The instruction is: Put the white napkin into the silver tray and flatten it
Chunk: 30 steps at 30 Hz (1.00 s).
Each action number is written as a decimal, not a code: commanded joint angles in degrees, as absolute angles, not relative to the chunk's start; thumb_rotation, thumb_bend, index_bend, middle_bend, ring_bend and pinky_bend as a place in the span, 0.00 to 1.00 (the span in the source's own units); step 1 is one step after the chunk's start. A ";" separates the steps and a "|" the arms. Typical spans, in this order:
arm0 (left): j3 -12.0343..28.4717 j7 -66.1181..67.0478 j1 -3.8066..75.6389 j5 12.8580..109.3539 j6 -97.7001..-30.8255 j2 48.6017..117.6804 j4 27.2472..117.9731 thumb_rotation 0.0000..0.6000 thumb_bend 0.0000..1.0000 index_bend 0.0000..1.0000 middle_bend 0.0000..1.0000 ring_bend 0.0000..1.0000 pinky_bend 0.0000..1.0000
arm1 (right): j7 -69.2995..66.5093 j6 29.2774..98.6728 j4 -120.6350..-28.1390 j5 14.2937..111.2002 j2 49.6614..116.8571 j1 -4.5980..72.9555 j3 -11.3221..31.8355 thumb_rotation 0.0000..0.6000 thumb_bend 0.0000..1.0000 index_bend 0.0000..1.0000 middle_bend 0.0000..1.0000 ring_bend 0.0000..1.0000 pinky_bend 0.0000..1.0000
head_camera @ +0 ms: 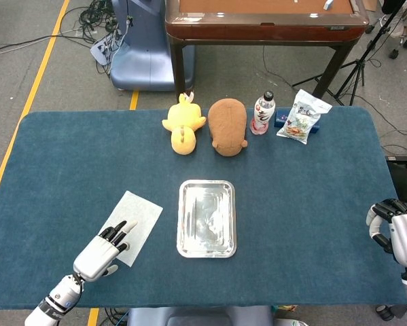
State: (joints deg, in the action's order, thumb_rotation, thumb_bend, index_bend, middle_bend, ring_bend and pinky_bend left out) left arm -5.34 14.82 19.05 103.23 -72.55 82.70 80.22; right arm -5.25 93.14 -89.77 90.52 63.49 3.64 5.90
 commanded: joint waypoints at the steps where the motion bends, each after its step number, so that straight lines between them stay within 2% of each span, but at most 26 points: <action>1: -5.28 15.55 19.19 102.47 -71.84 83.02 80.54 1.00 0.15 0.44 0.00 0.00 0.22 | -5.24 93.15 -89.82 90.52 63.47 3.64 5.92 1.00 0.40 0.76 0.62 0.41 0.46; 14: -5.33 17.38 19.50 99.47 -69.80 84.39 79.39 1.00 0.22 0.46 0.00 0.00 0.22 | -5.28 92.91 -89.80 90.44 63.48 3.71 5.96 1.00 0.40 0.76 0.62 0.41 0.46; 30: -6.28 17.10 19.55 98.63 -69.67 85.14 78.38 1.00 0.23 0.46 0.00 0.00 0.22 | -5.25 92.67 -89.69 90.31 63.57 3.78 5.96 1.00 0.40 0.76 0.62 0.41 0.46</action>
